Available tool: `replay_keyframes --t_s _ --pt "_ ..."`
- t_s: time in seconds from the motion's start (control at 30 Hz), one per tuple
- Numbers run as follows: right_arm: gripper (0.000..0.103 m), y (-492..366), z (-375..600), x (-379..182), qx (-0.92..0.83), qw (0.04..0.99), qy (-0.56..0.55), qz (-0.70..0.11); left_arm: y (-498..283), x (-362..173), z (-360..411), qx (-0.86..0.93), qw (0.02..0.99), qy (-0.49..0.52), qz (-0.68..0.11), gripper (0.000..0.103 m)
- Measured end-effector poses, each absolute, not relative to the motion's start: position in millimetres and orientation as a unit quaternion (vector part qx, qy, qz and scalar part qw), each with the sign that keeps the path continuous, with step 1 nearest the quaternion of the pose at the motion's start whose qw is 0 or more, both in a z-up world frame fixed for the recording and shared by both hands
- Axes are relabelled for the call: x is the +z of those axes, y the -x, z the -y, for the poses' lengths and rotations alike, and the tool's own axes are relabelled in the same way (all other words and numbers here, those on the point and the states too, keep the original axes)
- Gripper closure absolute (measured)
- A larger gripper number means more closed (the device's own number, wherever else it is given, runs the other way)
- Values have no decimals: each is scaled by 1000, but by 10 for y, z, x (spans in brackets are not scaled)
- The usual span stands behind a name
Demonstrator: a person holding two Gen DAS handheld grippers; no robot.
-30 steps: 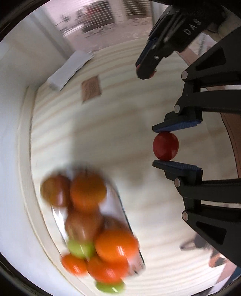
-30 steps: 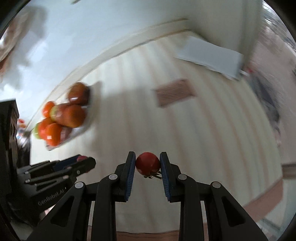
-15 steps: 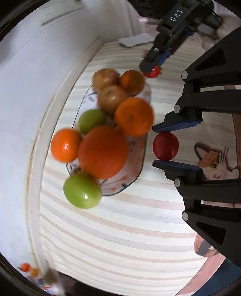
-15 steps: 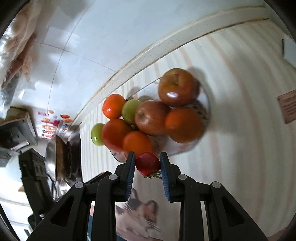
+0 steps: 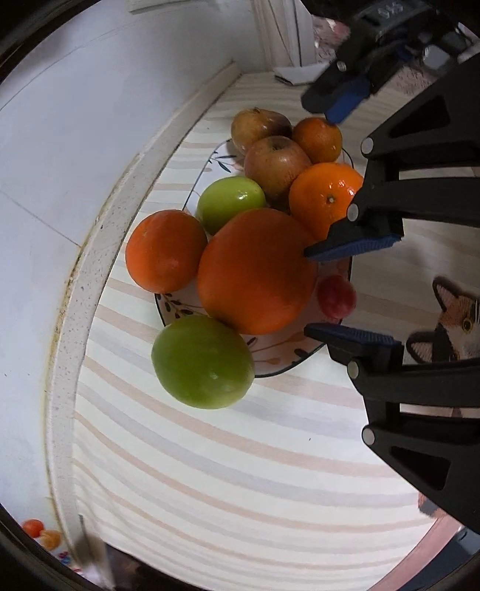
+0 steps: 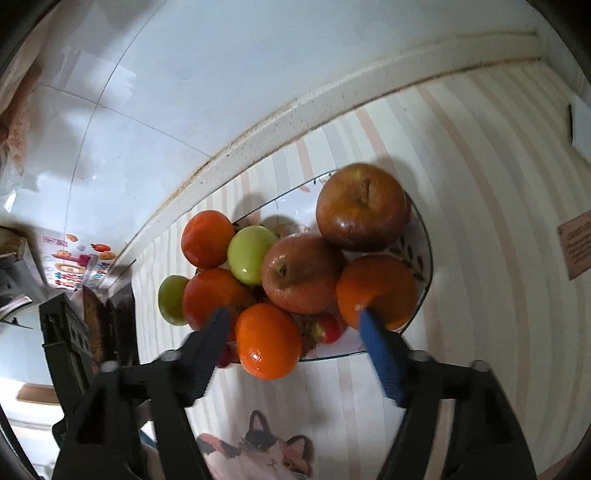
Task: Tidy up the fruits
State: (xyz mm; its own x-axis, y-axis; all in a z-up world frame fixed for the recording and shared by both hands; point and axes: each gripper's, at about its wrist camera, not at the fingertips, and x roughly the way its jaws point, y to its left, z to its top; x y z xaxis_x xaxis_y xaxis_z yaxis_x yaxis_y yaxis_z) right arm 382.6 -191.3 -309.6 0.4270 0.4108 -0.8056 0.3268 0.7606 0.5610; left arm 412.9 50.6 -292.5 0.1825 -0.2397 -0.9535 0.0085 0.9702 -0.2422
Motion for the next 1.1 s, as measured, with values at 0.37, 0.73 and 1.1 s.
replay_keyframes --t_s 0.37,0.73,1.1 --pt "6 -3619 1987 -2795 -5 806 -217 -551 -3907 -2686 -406 -55 791 22 -608 14" --pt "5 -3252 1975 -2565 7 831 -114 -545 -3404 -2323 -399 -2 830 -7 -558 14" --pt "5 -2714 1898 -1987 22 865 -83 -494 -2871 -1720 -435 12 864 -9 -504 14"
